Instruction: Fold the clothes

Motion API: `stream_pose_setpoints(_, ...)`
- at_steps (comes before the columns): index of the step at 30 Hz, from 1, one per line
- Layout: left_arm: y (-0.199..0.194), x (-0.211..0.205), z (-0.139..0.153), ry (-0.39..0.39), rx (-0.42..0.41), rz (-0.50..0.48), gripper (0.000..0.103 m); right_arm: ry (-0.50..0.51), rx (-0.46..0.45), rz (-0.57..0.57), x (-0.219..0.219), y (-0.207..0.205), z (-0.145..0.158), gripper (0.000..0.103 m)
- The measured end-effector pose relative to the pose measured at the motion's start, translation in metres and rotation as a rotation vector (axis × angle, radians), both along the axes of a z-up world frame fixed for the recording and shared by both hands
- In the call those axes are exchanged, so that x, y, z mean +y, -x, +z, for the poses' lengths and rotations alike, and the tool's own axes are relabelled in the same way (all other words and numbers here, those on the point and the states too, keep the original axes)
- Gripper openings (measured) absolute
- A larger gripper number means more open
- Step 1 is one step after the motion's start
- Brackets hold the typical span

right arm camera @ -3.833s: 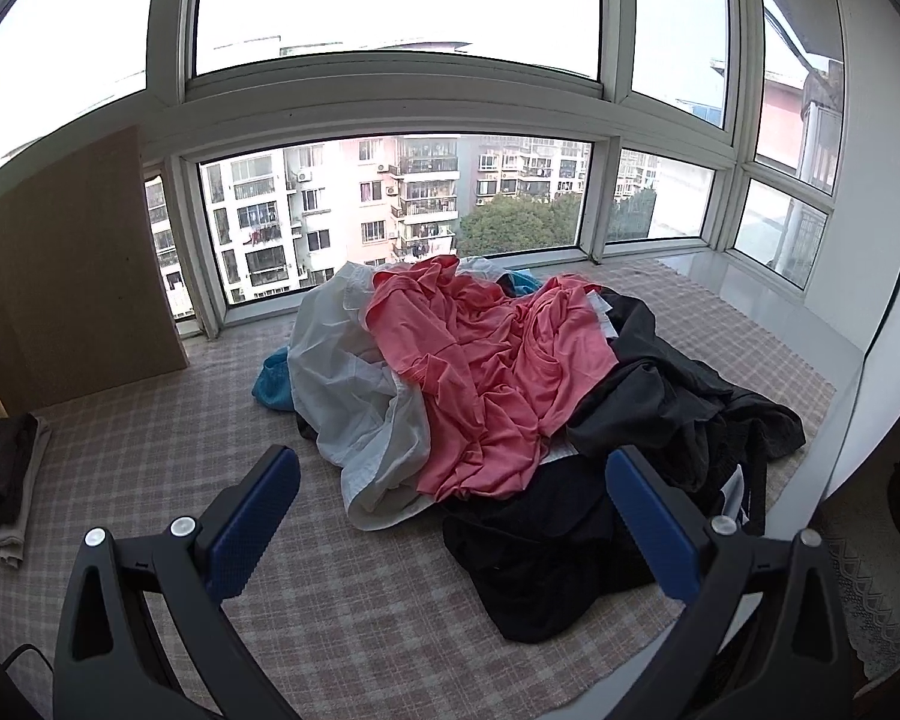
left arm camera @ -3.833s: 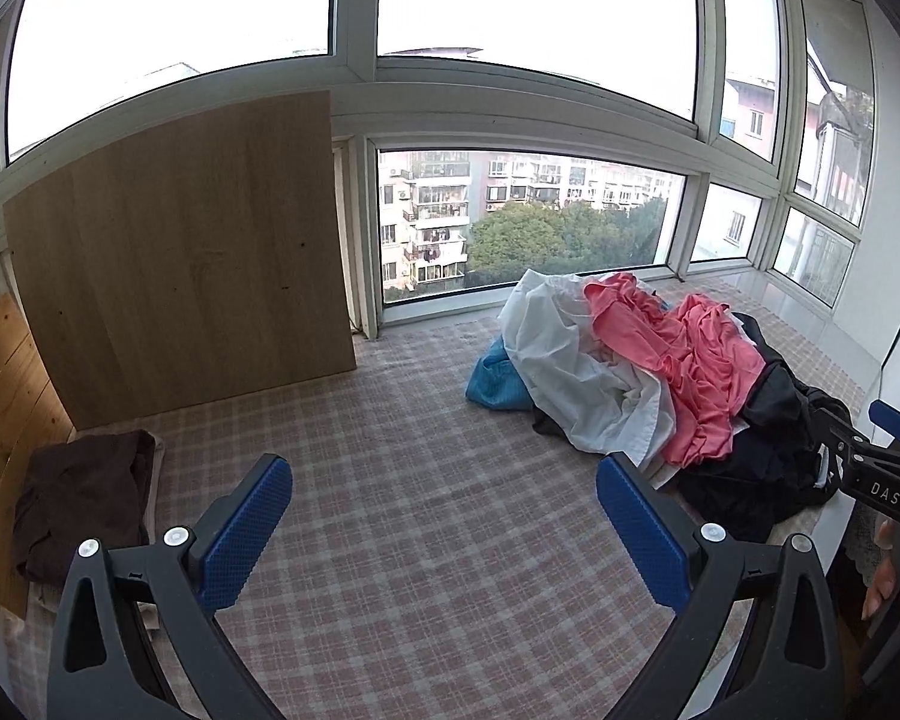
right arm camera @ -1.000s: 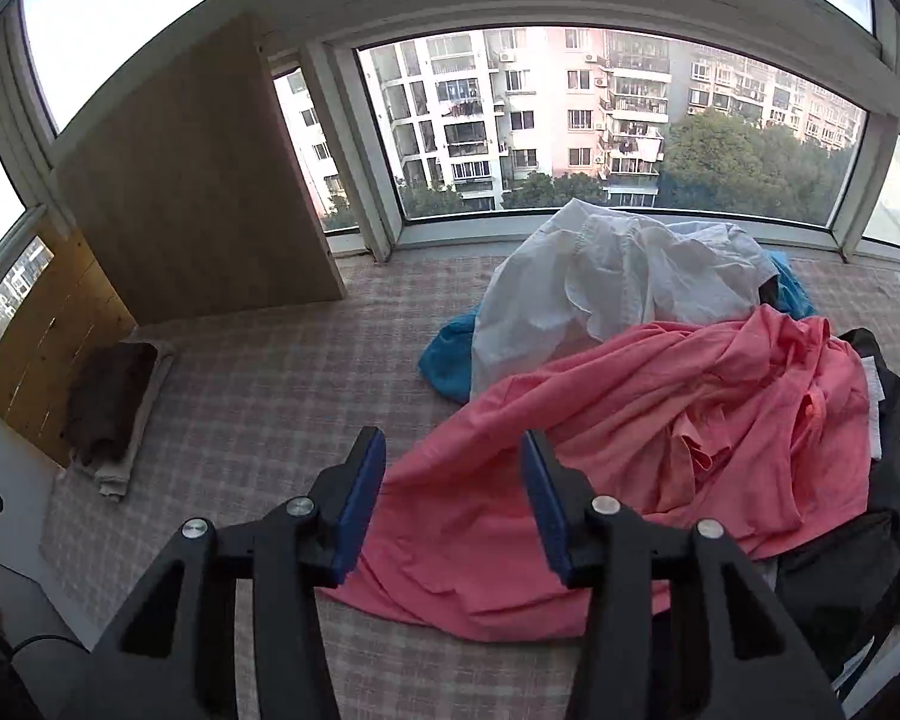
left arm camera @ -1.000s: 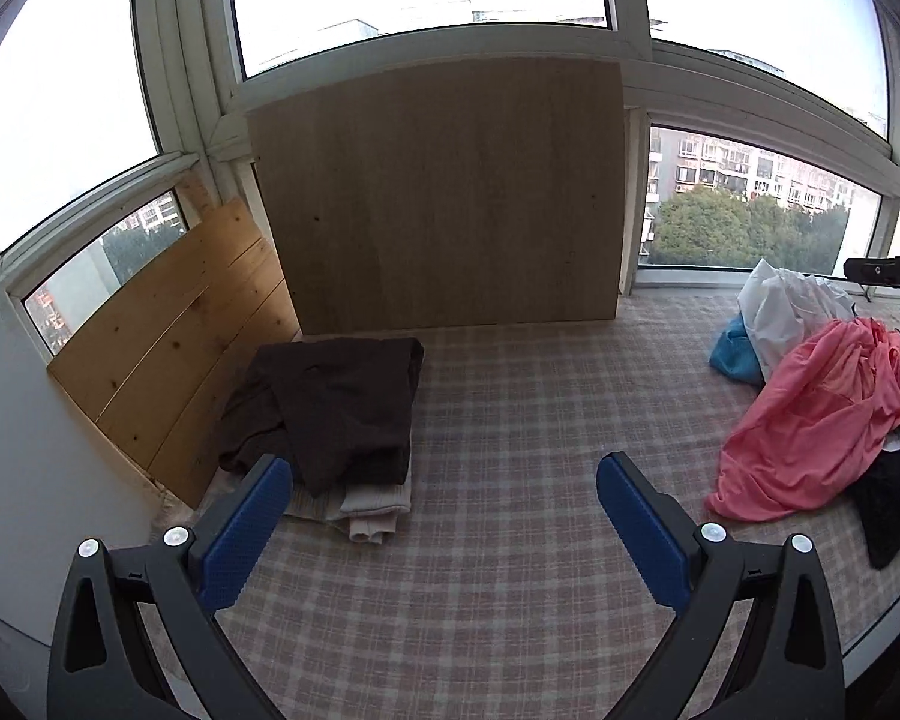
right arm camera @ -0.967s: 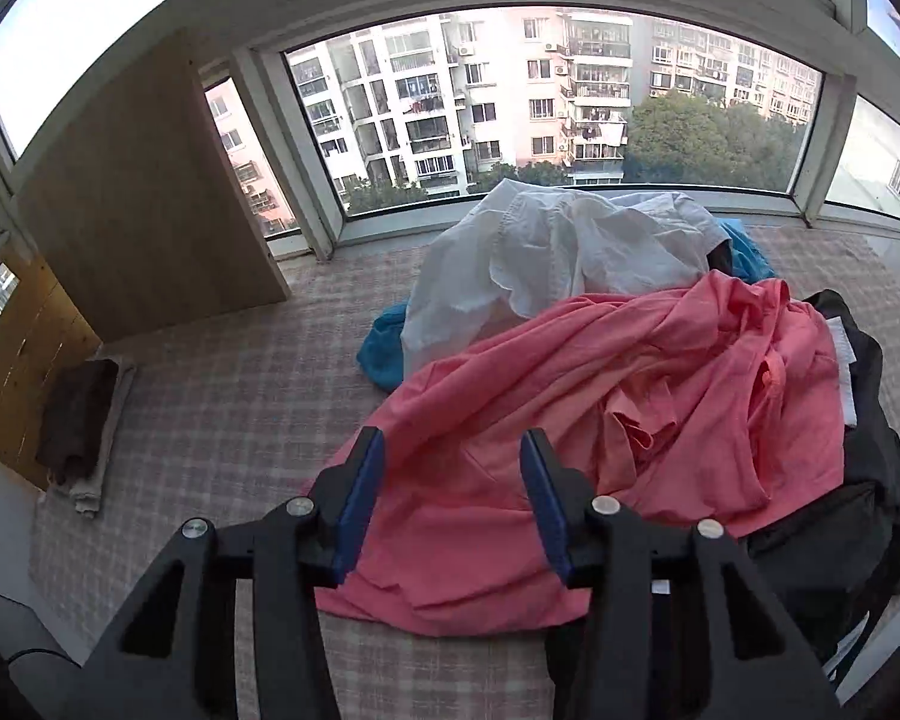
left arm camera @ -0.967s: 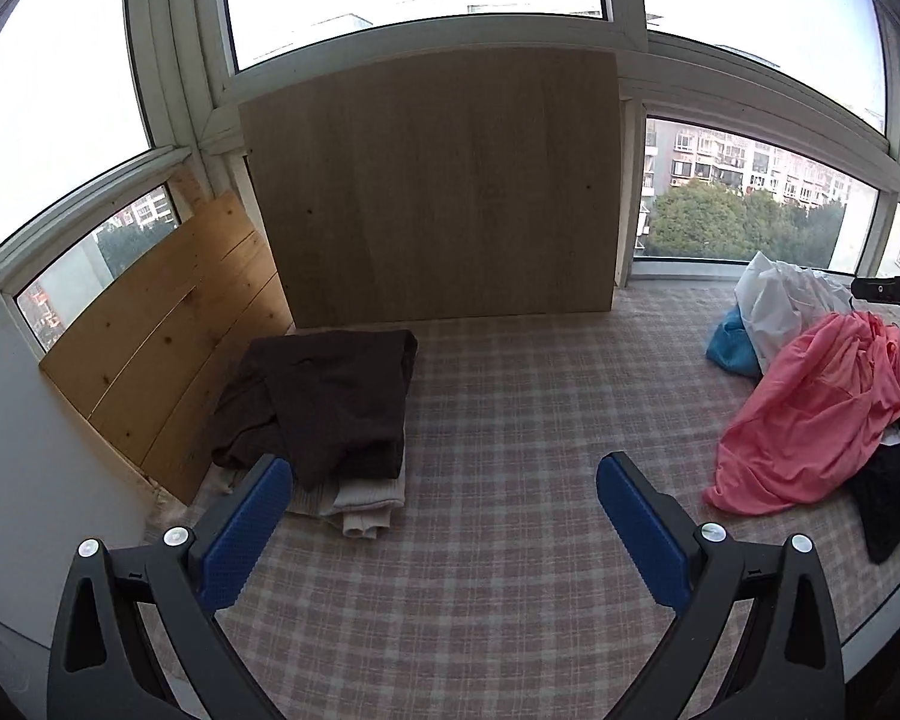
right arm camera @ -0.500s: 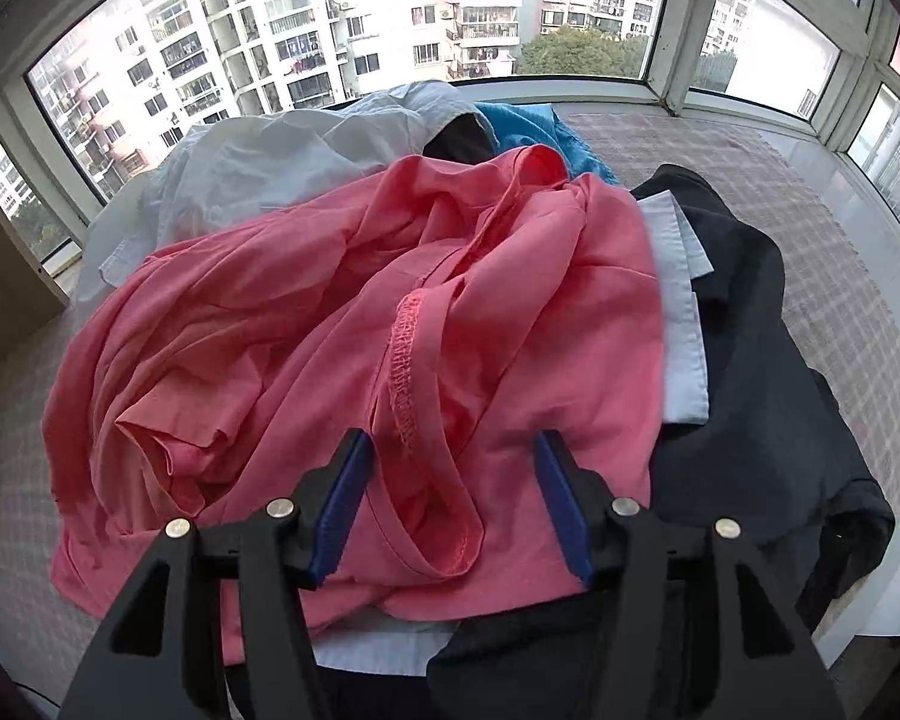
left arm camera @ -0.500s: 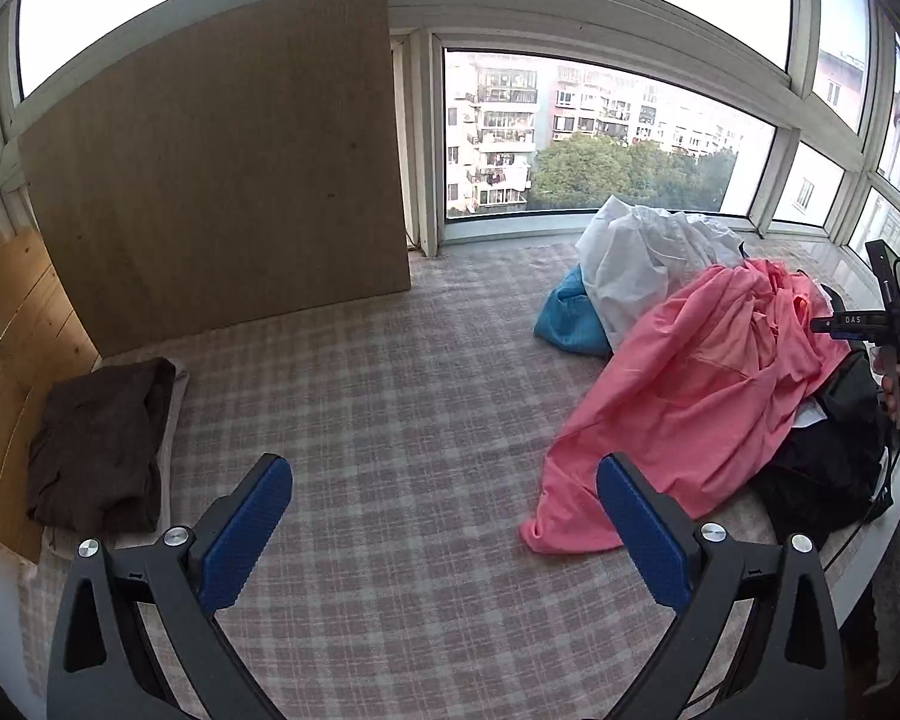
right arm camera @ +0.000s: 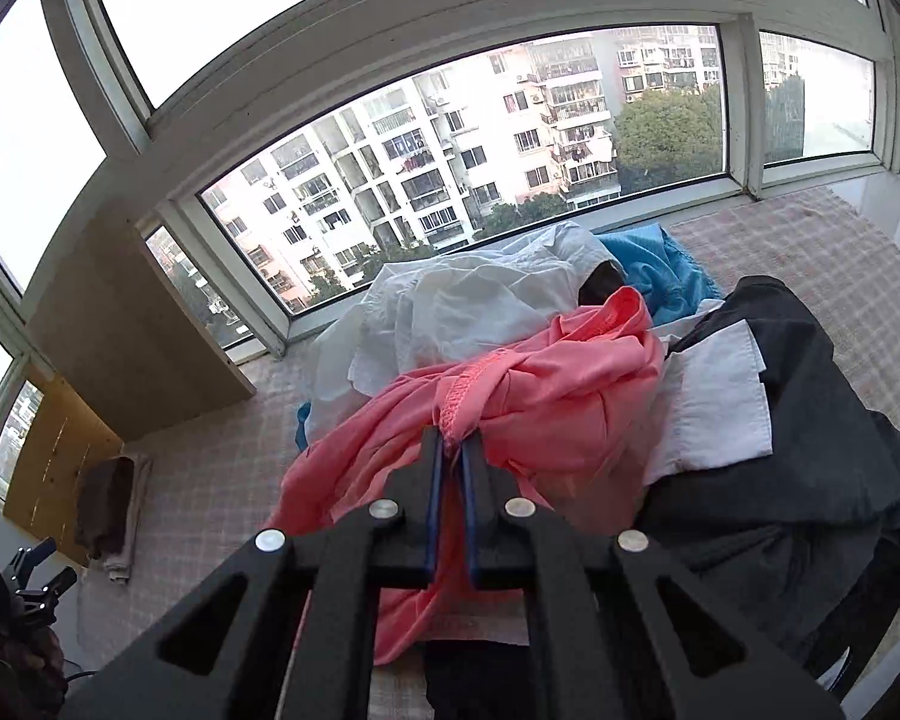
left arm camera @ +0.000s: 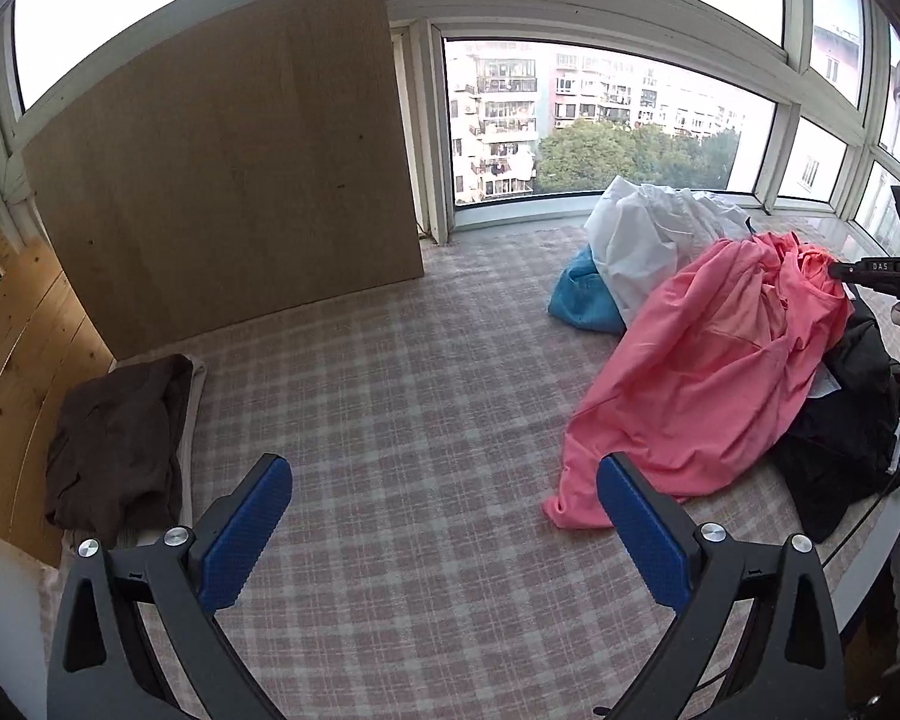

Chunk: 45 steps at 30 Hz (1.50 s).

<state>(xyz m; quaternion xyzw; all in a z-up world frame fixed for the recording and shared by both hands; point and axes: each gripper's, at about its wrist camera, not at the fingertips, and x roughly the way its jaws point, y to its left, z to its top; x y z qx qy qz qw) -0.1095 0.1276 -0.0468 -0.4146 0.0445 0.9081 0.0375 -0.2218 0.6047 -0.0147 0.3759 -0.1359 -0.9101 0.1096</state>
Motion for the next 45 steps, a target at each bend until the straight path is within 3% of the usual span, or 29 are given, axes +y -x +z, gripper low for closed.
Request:
stream_pose_setpoints(4, -0.009, -0.028, 0.007, -0.013, 0.030, 0.034, 0.102, 0.039, 0.155, 0.133, -0.060, -0.031, 0.081, 0.006)
stream_pose_setpoints(8, -0.024, -0.061, 0.017, -0.030, 0.069, 0.078, 0.102, 0.031, 0.220, 0.355, -0.158, -0.052, 0.128, 0.006)
stream_pose_setpoints(11, -0.040, -0.091, 0.022, -0.029, 0.094, 0.124, 0.102, 0.098, 0.168, 0.569, -0.255, -0.055, 0.130, 0.010)
stream_pose_setpoints(13, -0.052, -0.112, 0.023, -0.024, 0.101, 0.155, 0.102, 0.055, 0.020, 0.701, -0.327, -0.050, 0.098, 0.035)
stream_pose_setpoints(14, -0.057, -0.122, 0.024, -0.021, 0.105, 0.170, 0.102, 0.033, -0.054, 0.765, -0.362, -0.048, 0.082, 0.055)
stream_pose_setpoints(15, -0.063, -0.132, 0.024, -0.019, 0.109, 0.185, 0.102, 0.006, -0.126, 0.824, -0.397, -0.047, 0.066, 0.055)
stream_pose_setpoints(17, -0.074, -0.151, 0.024, -0.013, 0.113, 0.214, 0.102, -0.103, -0.156, 0.839, -0.426, -0.056, 0.038, 0.055)
stream_pose_setpoints(22, -0.078, -0.169, 0.000, 0.026, 0.046, 0.186, 0.102, -0.146, -0.097, 0.676, -0.377, -0.048, -0.007, 0.055)
stream_pose_setpoints(26, -0.056, -0.155, -0.037, 0.030, -0.028, 0.068, 0.102, -0.331, -0.210, 0.553, -0.340, -0.029, -0.081, 0.056)
stream_pose_setpoints(29, -0.031, -0.137, -0.076, 0.060, -0.094, -0.005, 0.102, -0.285, -0.332, 0.525, -0.327, -0.023, -0.132, 0.056)
stream_pose_setpoints(31, -0.019, -0.133, -0.090, 0.063, -0.121, -0.025, 0.102, -0.215, -0.376, 0.536, -0.331, -0.024, -0.153, 0.056)
stream_pose_setpoints(34, -0.007, -0.134, -0.102, 0.057, -0.149, -0.031, 0.102, -0.220, -0.369, 0.632, -0.360, -0.039, -0.172, 0.056)
stream_pose_setpoints(37, 0.005, -0.135, -0.115, 0.051, -0.176, -0.037, 0.102, -0.299, -0.345, 0.763, -0.393, -0.061, -0.187, 0.057)
stream_pose_setpoints(40, 0.018, -0.137, -0.127, 0.045, -0.204, -0.042, 0.102, -0.448, -0.356, 0.796, -0.410, -0.066, -0.209, 0.058)
stream_pose_setpoints(41, 0.020, -0.138, -0.130, 0.044, -0.211, -0.043, 0.102, -0.463, -0.371, 0.801, -0.411, -0.065, -0.215, 0.051)
stream_pose_setpoints(42, 0.019, -0.140, -0.130, 0.045, -0.214, -0.039, 0.102, -0.414, -0.396, 0.810, -0.407, -0.061, -0.214, 0.021)
stream_pose_setpoints(43, 0.019, -0.143, -0.131, 0.045, -0.217, -0.036, 0.102, -0.366, -0.419, 0.816, -0.402, -0.057, -0.213, 0.002)
stream_pose_setpoints(45, 0.018, -0.145, -0.132, 0.041, -0.221, -0.033, 0.102, -0.318, -0.388, 0.768, -0.383, -0.045, -0.192, 0.002)
